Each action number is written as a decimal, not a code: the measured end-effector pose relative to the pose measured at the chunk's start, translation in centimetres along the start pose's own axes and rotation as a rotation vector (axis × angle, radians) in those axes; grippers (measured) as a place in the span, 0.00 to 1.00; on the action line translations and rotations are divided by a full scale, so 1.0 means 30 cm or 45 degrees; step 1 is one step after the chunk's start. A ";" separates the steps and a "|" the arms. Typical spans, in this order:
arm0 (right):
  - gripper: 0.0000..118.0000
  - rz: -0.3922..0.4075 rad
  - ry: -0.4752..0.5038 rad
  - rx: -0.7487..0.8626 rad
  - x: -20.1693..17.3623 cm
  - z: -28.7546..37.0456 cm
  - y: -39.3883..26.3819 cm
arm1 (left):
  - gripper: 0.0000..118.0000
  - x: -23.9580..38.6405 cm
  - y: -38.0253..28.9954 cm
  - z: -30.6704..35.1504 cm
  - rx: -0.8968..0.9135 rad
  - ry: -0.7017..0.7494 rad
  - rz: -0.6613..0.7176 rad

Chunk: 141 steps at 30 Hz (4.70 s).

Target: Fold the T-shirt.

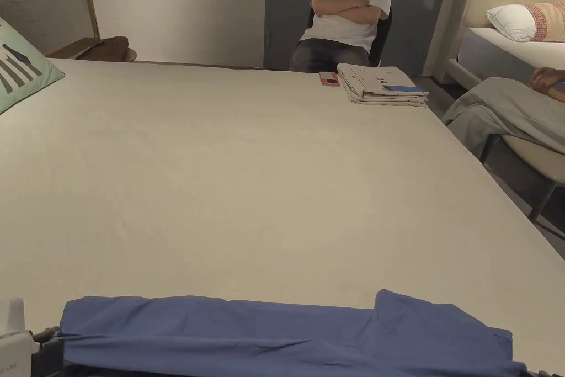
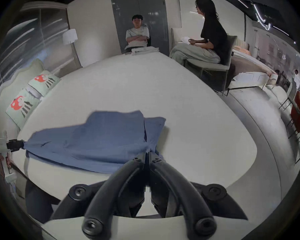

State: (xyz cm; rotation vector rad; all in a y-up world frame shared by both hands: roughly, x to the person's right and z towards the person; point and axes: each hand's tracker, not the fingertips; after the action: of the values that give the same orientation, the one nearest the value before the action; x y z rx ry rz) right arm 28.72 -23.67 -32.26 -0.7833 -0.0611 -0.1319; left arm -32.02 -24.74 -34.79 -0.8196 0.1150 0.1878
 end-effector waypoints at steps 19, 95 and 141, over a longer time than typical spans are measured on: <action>0.82 0.066 -0.148 0.628 -0.160 0.116 0.076 | 0.83 0.080 0.054 0.164 0.525 0.007 -0.019; 0.00 0.158 0.074 0.634 -0.578 0.003 0.154 | 0.04 0.208 0.202 -0.234 -0.293 -0.941 0.249; 0.00 -0.041 -0.027 0.643 -0.346 0.040 0.090 | 0.01 0.774 -0.126 -0.160 0.065 -0.710 -0.267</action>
State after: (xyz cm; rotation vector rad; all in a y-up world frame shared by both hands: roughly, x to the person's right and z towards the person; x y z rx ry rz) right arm 18.82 -19.93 -34.38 -0.2798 -0.1216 -0.1313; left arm -8.67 -27.97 -39.37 -0.6973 -0.4870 0.2080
